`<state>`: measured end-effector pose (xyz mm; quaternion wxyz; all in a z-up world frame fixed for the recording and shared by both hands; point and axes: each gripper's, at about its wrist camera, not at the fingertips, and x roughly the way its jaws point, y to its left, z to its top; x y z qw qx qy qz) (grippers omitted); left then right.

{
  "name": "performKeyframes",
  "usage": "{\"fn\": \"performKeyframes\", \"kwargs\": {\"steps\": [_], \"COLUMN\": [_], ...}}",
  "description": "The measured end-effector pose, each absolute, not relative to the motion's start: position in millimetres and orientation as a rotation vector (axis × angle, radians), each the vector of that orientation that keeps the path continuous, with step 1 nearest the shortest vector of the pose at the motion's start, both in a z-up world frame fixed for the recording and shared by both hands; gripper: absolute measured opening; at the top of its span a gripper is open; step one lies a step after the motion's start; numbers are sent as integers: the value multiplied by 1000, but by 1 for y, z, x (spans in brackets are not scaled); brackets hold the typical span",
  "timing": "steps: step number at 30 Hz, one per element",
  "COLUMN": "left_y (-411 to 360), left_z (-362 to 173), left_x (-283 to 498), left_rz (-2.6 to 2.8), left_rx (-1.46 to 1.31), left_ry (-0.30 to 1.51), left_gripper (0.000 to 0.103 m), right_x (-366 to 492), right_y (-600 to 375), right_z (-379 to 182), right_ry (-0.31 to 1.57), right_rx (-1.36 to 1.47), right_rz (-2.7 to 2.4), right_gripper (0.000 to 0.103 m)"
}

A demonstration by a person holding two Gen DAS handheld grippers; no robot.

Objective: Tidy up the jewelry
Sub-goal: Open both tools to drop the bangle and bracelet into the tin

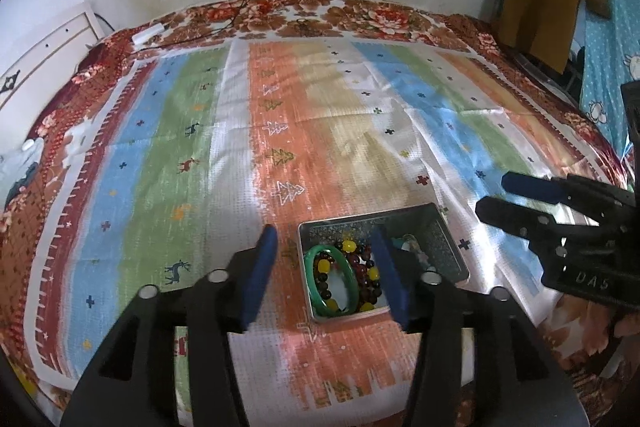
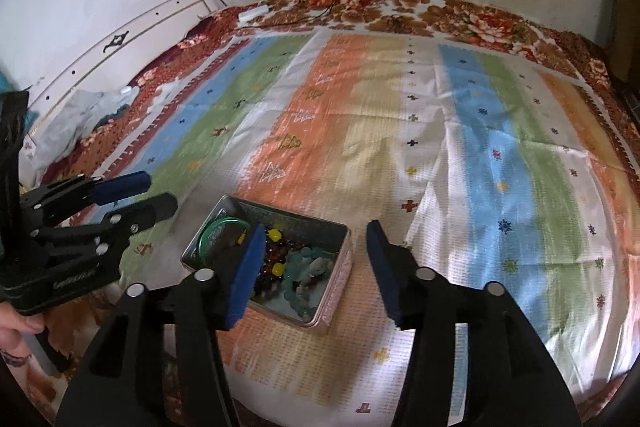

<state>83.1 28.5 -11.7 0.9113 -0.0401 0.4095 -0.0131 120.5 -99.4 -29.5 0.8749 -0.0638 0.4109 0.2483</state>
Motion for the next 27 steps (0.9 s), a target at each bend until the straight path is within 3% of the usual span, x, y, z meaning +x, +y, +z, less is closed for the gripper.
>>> {"fn": "performKeyframes", "kwargs": {"steps": [16, 27], "left_y": [22, 14], "left_z": [-9, -11], "left_x": [52, 31], "left_rz": [-53, -28], "left_rx": [-81, -28], "left_ry": [795, 767], "left_gripper": [95, 97], "right_x": [86, 66], "right_y": [-121, -133], "right_z": [-27, -26], "right_ry": [789, 742], "right_rx": [-149, -133], "right_rz": [524, 534], "right_gripper": [88, 93]}}
